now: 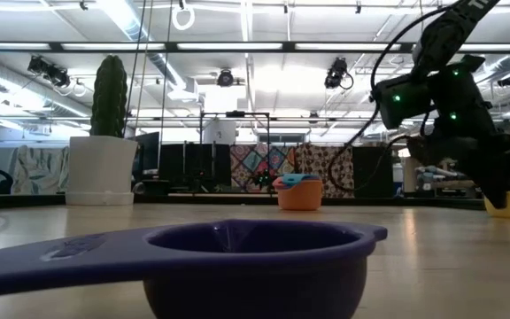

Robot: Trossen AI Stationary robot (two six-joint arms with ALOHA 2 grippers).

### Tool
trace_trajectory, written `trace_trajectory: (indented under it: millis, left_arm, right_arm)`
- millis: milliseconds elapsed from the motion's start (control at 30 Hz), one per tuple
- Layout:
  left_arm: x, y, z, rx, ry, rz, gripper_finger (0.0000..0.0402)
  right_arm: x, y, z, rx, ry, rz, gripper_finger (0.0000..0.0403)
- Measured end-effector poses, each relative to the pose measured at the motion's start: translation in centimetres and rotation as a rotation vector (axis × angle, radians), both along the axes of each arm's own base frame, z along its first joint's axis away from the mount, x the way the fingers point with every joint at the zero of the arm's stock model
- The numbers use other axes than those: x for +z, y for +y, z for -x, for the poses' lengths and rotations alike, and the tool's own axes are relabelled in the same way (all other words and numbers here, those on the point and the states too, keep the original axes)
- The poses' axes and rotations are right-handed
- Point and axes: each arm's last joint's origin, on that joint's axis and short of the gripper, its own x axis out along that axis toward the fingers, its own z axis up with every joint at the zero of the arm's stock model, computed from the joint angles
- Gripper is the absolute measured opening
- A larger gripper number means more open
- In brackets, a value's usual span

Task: Nest measuring cups in basket
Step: Stack the yellow measuring cup on top of the light blue measuring cup

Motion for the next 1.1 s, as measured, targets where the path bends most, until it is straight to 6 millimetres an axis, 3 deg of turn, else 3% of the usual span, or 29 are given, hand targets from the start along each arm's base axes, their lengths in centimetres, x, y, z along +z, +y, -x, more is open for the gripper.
trace_trajectory:
  millis: [233,533,767,967,1100]
  left_arm:
    - [0.0,0.2,0.1,0.06,0.026,-0.055,0.0135]
    - [0.2,1.0,0.7,0.25,0.149,-0.287,0.0135]
    - [0.2,1.1,0.7,0.275,0.159,-0.307,0.0135]
    - [0.2,1.1,0.7,0.274,0.161,-0.309,0.0135]
    - [0.2,1.1,0.7,0.272,0.163,-0.311,0.0135]
  right_arm:
    - [3.5,-0.7,-2.9,-0.088,-0.128,0.019,0.0016]
    - [12.3,-1.4,-6.0,-0.238,-0.235,0.167,0.0016]
    - [18.3,-1.1,-7.3,-0.245,-0.425,0.287,0.0016]
    - [20.6,-0.7,-9.0,-0.264,-0.596,0.36,0.0016]
    - [20.0,-1.2,-12.1,-0.239,-0.645,0.377,0.0016]
